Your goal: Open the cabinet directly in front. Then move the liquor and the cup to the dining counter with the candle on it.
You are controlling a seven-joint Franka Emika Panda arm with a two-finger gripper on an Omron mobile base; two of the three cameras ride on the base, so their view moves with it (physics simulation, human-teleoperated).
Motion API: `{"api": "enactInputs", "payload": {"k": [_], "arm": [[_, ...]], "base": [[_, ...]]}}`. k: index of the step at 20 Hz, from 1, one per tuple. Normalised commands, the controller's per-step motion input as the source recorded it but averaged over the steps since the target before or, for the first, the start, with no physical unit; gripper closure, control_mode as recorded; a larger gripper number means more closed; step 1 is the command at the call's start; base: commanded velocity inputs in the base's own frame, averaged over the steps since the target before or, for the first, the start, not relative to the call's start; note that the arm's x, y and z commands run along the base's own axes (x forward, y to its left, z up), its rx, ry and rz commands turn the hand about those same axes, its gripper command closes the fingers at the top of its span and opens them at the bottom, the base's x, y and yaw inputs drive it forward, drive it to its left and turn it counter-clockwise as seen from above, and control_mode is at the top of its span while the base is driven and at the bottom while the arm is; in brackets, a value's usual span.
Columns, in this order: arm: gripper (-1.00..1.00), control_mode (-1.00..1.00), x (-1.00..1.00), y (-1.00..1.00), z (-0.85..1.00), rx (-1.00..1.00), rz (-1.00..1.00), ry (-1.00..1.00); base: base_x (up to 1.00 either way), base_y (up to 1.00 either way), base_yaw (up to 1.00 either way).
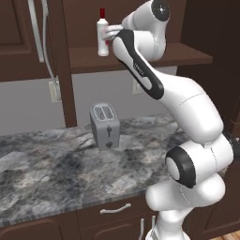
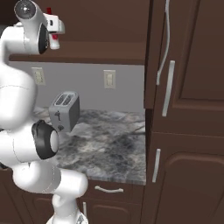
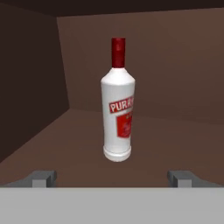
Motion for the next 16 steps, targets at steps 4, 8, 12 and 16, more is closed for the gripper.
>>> {"api": "enactInputs", "payload": {"k": [4, 8, 12, 16], "arm": [[-1.00, -1.00, 0.40, 0.13, 0.00, 0.00, 0.00, 0.02], [-1.00, -1.00, 0.34, 0.09, 0.00, 0.00, 0.00, 0.01], [-1.00, -1.00, 0.33, 0.07, 0.00, 0.00, 0.00, 0.01], [-1.00, -1.00, 0.32, 0.04, 0.00, 0.00, 0.00, 0.00]], "base": [[0.00, 0.00, 0.00], [0.00, 0.00, 0.00], [0.00, 0.00, 0.00], [0.00, 0.00, 0.00]]}}
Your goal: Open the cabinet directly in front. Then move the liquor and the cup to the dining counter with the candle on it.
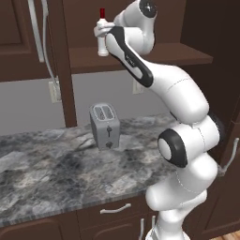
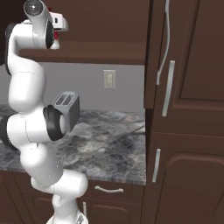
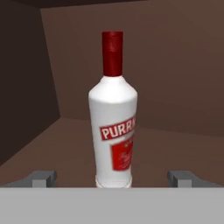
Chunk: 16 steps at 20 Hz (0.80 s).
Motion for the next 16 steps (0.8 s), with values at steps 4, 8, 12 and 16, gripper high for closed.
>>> {"api": "enactInputs", "payload": {"k": [4, 8, 12, 16], "arm": [[-1.00, -1.00, 0.29, 0.09, 0.00, 0.00, 0.00, 0.00], [-1.00, -1.00, 0.23, 0.08, 0.00, 0.00, 0.00, 0.00], [-1.00, -1.00, 0.21, 0.02, 0.00, 0.00, 0.00, 0.00], [-1.00, -1.00, 0.20, 0.00, 0.00, 0.00, 0.00, 0.00]], "base": [[0.00, 0.00, 0.00], [0.00, 0.00, 0.00], [0.00, 0.00, 0.00], [0.00, 0.00, 0.00]]}}
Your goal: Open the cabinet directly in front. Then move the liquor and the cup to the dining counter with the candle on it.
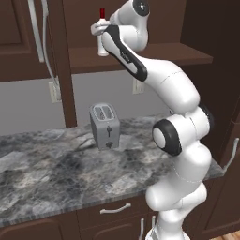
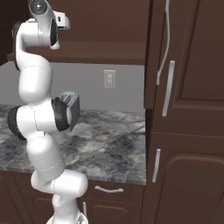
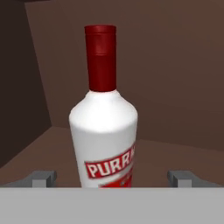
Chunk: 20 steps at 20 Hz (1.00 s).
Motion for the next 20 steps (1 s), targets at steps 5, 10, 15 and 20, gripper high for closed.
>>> {"api": "enactInputs", "payload": {"k": [5, 10, 15, 20], "arm": [[-1.00, -1.00, 0.18, 0.06, 0.00, 0.00, 0.00, 0.00], [-1.00, -1.00, 0.09, 0.08, 0.00, 0.00, 0.00, 0.00], [-1.00, -1.00, 0.04, 0.02, 0.00, 0.00, 0.00, 0.00], [-1.00, -1.00, 0.01, 0.00, 0.00, 0.00, 0.00, 0.00]], "base": [[0.00, 0.00, 0.00], [0.00, 0.00, 0.00], [0.00, 0.00, 0.00], [0.00, 0.00, 0.00]]}}
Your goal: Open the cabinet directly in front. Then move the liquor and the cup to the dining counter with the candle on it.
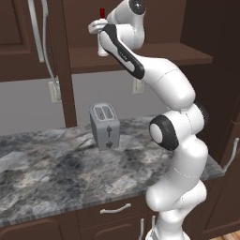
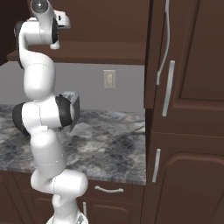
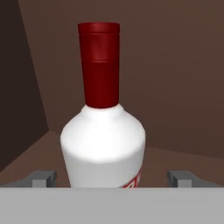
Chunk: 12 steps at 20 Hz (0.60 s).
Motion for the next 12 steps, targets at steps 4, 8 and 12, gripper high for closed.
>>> {"api": "enactInputs", "payload": {"k": [4, 8, 12], "arm": [[-1.00, -1.00, 0.00, 0.00, 0.00, 0.00, 0.00, 0.00], [-1.00, -1.00, 0.00, 0.00, 0.00, 0.00, 0.00, 0.00], [-1.00, -1.00, 0.04, 0.01, 0.00, 0.00, 0.00, 0.00]], "base": [[0.00, 0.00, 0.00], [0.00, 0.00, 0.00], [0.00, 0.00, 0.00]]}}
